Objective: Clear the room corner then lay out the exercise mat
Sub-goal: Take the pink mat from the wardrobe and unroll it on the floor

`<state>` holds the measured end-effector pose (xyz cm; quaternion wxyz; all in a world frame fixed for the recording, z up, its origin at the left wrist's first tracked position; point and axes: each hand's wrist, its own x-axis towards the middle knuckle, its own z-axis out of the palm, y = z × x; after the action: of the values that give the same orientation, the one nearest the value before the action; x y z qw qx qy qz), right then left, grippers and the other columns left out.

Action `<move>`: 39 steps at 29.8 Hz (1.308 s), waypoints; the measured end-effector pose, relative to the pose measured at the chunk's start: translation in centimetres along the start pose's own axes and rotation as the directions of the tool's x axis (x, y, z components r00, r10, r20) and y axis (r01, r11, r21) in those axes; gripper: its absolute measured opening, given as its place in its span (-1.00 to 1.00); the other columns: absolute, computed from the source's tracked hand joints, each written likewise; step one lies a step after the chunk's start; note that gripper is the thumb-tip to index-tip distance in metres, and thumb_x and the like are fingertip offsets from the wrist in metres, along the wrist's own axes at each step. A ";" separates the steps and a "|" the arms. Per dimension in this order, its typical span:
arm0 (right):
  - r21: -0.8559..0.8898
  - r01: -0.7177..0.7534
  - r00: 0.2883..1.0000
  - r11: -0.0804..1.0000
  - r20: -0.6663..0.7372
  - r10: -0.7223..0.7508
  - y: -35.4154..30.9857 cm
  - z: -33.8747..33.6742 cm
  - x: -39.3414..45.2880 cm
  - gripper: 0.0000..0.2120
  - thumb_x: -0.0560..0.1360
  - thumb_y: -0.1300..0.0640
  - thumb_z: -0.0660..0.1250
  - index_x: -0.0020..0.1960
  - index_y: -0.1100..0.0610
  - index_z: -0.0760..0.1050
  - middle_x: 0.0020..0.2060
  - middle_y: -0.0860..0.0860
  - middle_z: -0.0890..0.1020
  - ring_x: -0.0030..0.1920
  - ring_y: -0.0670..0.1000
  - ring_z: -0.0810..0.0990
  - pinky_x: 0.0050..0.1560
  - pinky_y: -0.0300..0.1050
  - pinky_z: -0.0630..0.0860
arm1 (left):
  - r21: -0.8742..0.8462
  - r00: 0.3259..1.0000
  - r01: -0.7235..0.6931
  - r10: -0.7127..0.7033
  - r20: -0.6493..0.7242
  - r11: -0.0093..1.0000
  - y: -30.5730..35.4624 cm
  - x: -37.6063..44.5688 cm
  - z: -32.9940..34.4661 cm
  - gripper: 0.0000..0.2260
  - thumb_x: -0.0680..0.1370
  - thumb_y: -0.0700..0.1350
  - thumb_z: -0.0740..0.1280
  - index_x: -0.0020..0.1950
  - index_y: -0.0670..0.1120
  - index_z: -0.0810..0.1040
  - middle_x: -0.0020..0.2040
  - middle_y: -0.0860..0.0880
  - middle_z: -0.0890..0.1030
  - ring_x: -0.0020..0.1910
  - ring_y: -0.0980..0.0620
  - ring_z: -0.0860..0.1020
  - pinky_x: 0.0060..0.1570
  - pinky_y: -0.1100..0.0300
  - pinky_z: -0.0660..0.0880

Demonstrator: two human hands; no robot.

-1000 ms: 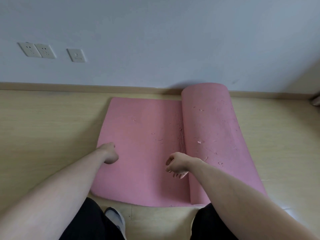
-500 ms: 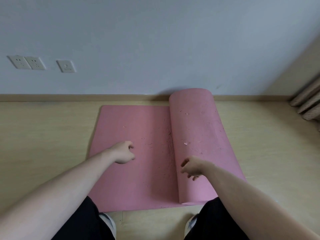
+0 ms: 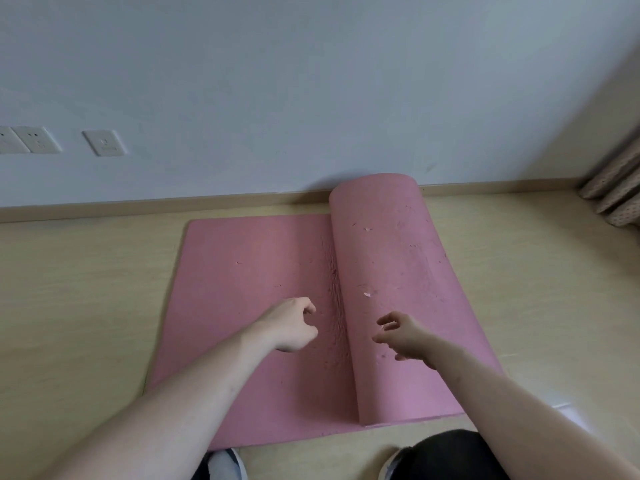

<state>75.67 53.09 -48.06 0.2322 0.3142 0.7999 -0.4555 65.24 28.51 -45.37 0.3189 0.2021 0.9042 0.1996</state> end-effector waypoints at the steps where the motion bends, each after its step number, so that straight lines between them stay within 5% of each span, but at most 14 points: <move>1: -0.107 0.011 0.999 0.994 -0.030 -0.015 0.7 0.2 0.5 -0.57 0.51 0.05 0.45 0.34 0.06 0.46 0.26 0.03 0.51 -0.06 0.01 0.59 0.00 -0.05 0.57 | -0.013 1.000 0.006 -0.006 0.010 1.000 -0.4 0.5 0.0 -0.51 0.51 -0.02 0.35 0.45 0.05 0.45 0.44 0.05 0.48 0.35 0.03 0.47 0.28 0.19 0.42; 4: -0.461 -0.007 0.987 0.887 -0.143 -0.067 3.3 1.4 2.1 -0.39 0.44 -0.08 0.43 0.44 -0.01 0.36 0.36 0.04 0.39 0.20 0.08 0.49 0.21 -0.04 0.46 | -0.057 0.998 0.053 -0.051 0.026 0.997 -2.1 1.9 -0.3 -0.52 0.50 -0.03 0.38 0.43 0.04 0.47 0.42 0.03 0.49 0.30 0.03 0.51 0.25 0.21 0.44; 9: -0.522 -0.083 0.979 0.849 -0.201 -0.028 6.6 4.7 4.1 -0.08 0.30 -0.24 0.47 0.53 -0.09 0.12 0.49 0.02 0.15 0.48 0.14 0.19 0.37 0.15 0.42 | -0.062 0.993 0.103 -0.099 0.067 0.993 -4.3 3.4 0.3 -0.52 0.52 -0.05 0.37 0.45 0.03 0.45 0.44 0.02 0.47 0.17 0.04 0.54 0.12 0.26 0.43; 14: -0.652 -0.115 0.976 0.750 -0.215 -0.038 9.1 8.1 6.5 0.26 0.24 -0.32 0.52 0.63 -0.12 -0.25 0.60 0.09 -0.22 0.60 0.28 -0.12 0.50 0.37 0.15 | -0.055 0.988 0.122 -0.116 0.102 0.991 -4.7 4.5 1.2 -0.52 0.52 -0.05 0.35 0.46 0.05 0.44 0.47 0.03 0.44 0.13 0.07 0.49 0.14 0.24 0.43; 19: -0.867 0.105 0.969 0.487 -0.020 -0.245 11.0 9.8 6.7 0.31 0.25 -0.26 0.53 0.63 -0.13 -0.36 0.59 0.07 -0.41 0.56 0.29 -0.44 0.48 0.53 -0.21 | -0.055 0.987 0.070 -0.062 0.147 0.996 -3.2 4.6 1.7 -0.51 0.52 -0.05 0.32 0.47 0.09 0.42 0.50 0.10 0.38 -0.05 0.11 0.60 -0.17 0.22 0.53; 25: -0.937 0.331 0.918 0.110 0.293 -0.267 12.8 10.6 6.6 0.27 0.30 -0.08 0.61 0.65 -0.06 -0.26 0.56 0.05 -0.49 0.47 0.27 -0.60 0.30 0.64 -0.42 | -0.056 0.991 0.042 -0.034 0.129 0.998 -2.9 4.8 1.7 -0.53 0.53 -0.02 0.36 0.45 0.11 0.43 0.50 0.08 0.40 0.25 0.07 0.51 0.14 0.20 0.46; 28: -0.934 0.342 0.892 0.105 0.288 -0.349 14.0 10.3 6.5 -0.06 0.35 0.19 0.50 0.63 0.01 0.14 0.65 0.04 -0.15 0.45 0.25 -0.64 0.34 0.65 -0.35 | -0.031 0.987 0.044 -0.039 0.153 0.999 -3.1 4.8 1.9 -0.52 0.53 -0.02 0.36 0.45 0.09 0.43 0.48 0.07 0.42 0.28 0.06 0.50 0.17 0.21 0.46; 31: -0.918 0.370 0.869 0.142 0.288 -0.403 15.0 9.9 5.5 -0.32 0.11 0.15 0.54 0.25 -0.01 0.60 0.46 -0.03 0.45 0.61 0.25 0.02 0.41 0.64 -0.05 | -0.033 0.985 0.052 -0.045 0.168 0.998 -3.2 4.8 2.0 -0.53 0.52 -0.01 0.39 0.44 0.09 0.44 0.42 0.10 0.47 0.26 0.08 0.51 0.23 0.18 0.47; 34: -0.881 0.392 0.824 0.264 0.209 -0.527 14.8 9.4 4.0 -0.51 0.18 0.07 0.55 0.10 -0.10 0.59 0.38 -0.16 0.52 0.58 0.17 0.25 0.45 0.42 -0.03 | -0.032 0.985 0.056 -0.050 0.163 0.998 -3.1 4.7 2.0 -0.55 0.52 -0.01 0.40 0.41 0.08 0.46 0.36 0.12 0.50 0.25 0.09 0.51 0.23 0.19 0.44; 37: -0.814 0.412 0.729 0.409 0.025 -0.685 14.4 8.4 3.1 -0.68 0.41 -0.07 0.44 0.16 -0.15 0.55 0.41 -0.22 0.50 0.59 0.07 0.22 0.50 0.31 -0.05 | -0.020 0.986 0.062 -0.058 0.155 0.998 -3.3 4.7 1.7 -0.57 0.52 -0.01 0.41 0.40 0.08 0.48 0.33 0.12 0.52 0.23 0.08 0.52 0.20 0.19 0.46; 39: -0.727 0.432 0.704 0.535 -0.100 -0.704 13.7 7.4 2.5 -0.72 0.51 0.03 0.31 0.22 -0.12 0.53 0.45 -0.24 0.45 0.60 0.02 0.19 0.54 0.25 0.00 | 0.009 0.985 0.072 -0.073 0.155 0.997 -3.7 4.6 1.6 -0.57 0.52 0.00 0.41 0.39 0.08 0.49 0.32 0.10 0.53 0.25 0.07 0.53 0.25 0.16 0.47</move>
<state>84.39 52.63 -61.24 0.0013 0.0099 0.9921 -0.1253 62.11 28.06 -50.59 0.3951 0.1846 0.8837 0.1702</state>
